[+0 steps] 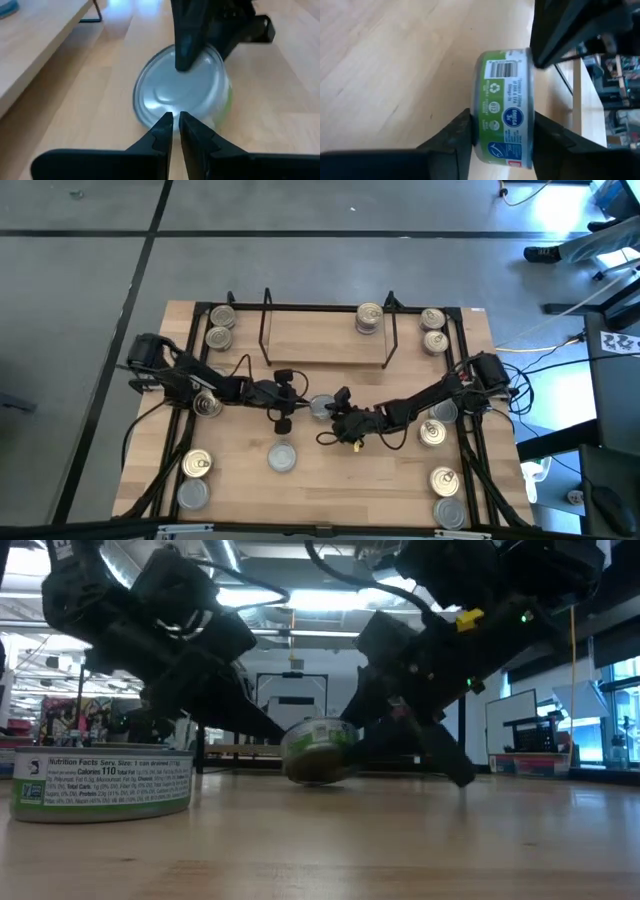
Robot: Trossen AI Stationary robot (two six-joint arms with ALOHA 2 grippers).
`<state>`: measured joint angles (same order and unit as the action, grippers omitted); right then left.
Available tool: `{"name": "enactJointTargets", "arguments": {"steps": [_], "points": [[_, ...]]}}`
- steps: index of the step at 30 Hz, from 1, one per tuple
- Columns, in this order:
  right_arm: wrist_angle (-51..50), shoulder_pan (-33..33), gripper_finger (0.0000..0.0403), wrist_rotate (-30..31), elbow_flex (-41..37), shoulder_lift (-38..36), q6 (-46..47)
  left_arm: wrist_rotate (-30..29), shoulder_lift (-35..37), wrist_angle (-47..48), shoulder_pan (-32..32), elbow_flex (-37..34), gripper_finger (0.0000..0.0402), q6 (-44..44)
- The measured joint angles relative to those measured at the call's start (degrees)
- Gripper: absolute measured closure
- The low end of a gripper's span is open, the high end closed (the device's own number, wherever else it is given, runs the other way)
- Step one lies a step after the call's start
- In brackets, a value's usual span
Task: Stack canned seafood by type on shelf
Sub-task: Put the green white tuna can on the shelf
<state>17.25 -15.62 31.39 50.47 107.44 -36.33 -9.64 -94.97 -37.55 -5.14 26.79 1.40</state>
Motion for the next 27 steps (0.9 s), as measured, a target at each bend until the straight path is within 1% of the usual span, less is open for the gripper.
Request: {"name": "enactJointTargets", "arguments": {"steps": [4,7,10,13,17,20,22,24,27], "points": [[-2.8,0.2,0.0257,2.7,0.0,-4.0,2.9,-1.5,5.9,9.6,-0.1,-0.2,0.0369,0.8],[-5.2,0.1,0.0257,5.0,0.0,-6.3,3.7,-2.4,10.2,16.7,-0.1,-0.1,0.0369,3.7],[-5.0,0.0,0.0257,7.7,0.0,-8.5,3.4,-2.6,13.8,24.5,-0.6,-0.2,0.0369,7.6],[-3.8,0.9,0.0257,9.4,0.2,-10.4,3.0,-3.9,16.5,30.3,-1.7,-0.2,0.0369,11.0],[-3.9,4.0,0.0257,10.2,1.3,-11.4,3.0,-6.9,18.1,35.4,-3.9,-0.2,0.0369,15.1],[-5.4,6.9,0.0257,9.4,4.0,-11.1,2.9,-7.6,18.1,38.0,-5.6,-0.2,0.0369,17.3],[-5.8,9.2,0.0257,7.4,6.1,-10.3,2.8,-7.6,18.1,39.1,-6.7,-0.2,0.0369,19.0],[-7.3,11.3,0.0257,6.7,8.3,-9.3,2.7,-7.9,18.2,40.8,-7.9,-0.2,0.0369,20.4],[-8.3,14.7,0.0257,3.6,11.6,-7.7,2.7,-9.6,18.2,42.4,-9.8,-0.1,0.0369,21.8]]}}
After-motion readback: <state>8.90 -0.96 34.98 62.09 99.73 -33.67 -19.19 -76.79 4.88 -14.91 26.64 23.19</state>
